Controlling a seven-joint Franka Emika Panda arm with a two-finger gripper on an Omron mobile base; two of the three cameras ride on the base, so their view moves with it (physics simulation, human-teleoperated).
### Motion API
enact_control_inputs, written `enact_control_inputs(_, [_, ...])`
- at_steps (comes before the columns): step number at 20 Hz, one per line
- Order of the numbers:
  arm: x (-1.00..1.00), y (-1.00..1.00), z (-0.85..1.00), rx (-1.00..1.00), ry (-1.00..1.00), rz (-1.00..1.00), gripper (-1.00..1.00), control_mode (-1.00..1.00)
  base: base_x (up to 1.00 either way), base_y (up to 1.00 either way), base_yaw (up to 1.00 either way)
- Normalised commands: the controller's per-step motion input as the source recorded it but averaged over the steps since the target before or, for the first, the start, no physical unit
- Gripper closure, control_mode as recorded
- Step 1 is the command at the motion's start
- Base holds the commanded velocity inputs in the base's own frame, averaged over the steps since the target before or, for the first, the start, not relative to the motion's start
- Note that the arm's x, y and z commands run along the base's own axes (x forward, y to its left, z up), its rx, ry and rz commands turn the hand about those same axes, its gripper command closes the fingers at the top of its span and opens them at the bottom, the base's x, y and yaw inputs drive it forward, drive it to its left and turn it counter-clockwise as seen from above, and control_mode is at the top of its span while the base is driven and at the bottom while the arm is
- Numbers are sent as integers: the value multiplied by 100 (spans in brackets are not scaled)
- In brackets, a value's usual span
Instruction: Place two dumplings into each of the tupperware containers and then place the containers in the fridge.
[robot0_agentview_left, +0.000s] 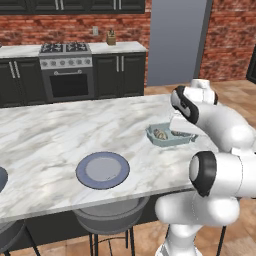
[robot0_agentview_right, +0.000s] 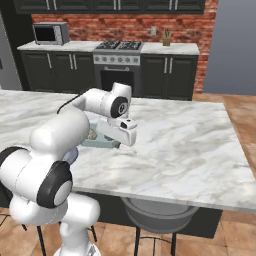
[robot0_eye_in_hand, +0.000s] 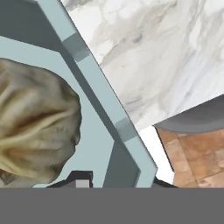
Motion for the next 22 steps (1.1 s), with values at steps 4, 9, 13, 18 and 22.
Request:
enact_control_inputs(4, [-66, 50, -34, 0, 0, -1, 100, -100, 0, 0, 0])
enact_control_inputs(9, [-82, 66, 5, 0, 0, -4, 100, -100, 0, 0, 0])
enact_control_inputs(13, [-99, 1, 34, 0, 1, -3, 100, -100, 0, 0, 0])
enact_control_inputs(18, [-89, 1, 58, -5, 1, -13, 100, -100, 0, 0, 0])
enact_control_inputs(22, [-45, 8, 49, -11, 4, -10, 100, -100, 0, 0, 0])
